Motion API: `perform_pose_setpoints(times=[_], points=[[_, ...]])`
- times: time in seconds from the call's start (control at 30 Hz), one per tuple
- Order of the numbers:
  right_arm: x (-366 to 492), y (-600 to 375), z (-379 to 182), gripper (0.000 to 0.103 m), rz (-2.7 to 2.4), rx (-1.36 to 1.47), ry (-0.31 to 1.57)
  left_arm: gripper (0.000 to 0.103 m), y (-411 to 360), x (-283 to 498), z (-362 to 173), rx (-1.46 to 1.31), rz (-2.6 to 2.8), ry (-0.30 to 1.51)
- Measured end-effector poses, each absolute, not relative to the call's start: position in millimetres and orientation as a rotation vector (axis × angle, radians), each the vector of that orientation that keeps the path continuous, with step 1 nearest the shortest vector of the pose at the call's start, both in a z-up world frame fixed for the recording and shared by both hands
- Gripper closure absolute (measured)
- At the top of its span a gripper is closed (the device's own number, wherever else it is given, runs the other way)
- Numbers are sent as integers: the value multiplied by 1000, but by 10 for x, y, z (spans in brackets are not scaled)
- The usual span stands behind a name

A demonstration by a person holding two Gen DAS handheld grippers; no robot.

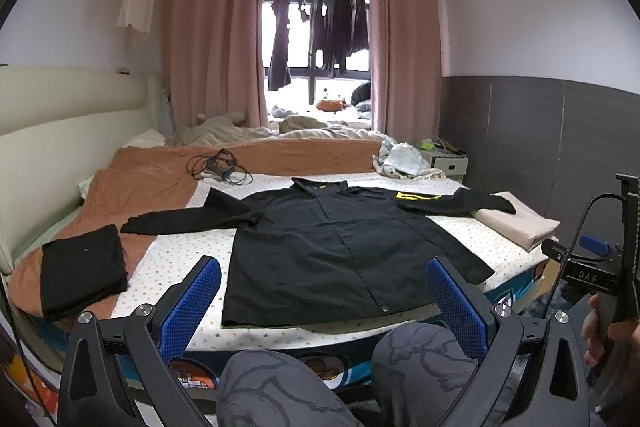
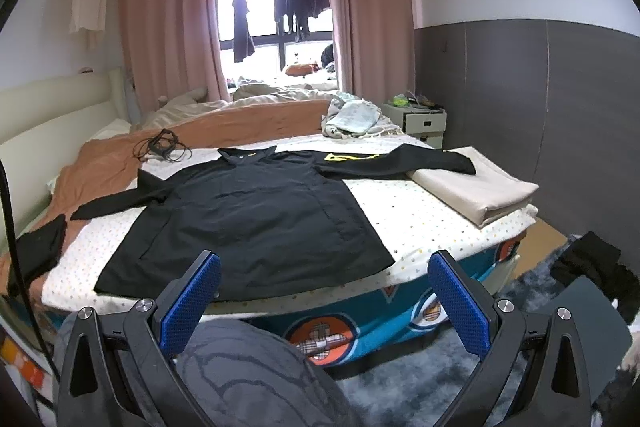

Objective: Fold large clothes

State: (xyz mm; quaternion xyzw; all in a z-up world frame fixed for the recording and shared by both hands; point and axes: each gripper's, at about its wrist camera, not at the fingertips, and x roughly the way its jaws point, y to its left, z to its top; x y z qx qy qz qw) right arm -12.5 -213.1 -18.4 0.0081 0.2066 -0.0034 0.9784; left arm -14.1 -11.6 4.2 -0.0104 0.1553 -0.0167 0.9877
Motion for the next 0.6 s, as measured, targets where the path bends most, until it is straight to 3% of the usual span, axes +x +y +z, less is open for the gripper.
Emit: perform_pose_setpoints(times=[0.6], points=[[-187, -2257, -185, 0, -20, 38, 393, 0, -81, -215, 78, -18, -43, 310]])
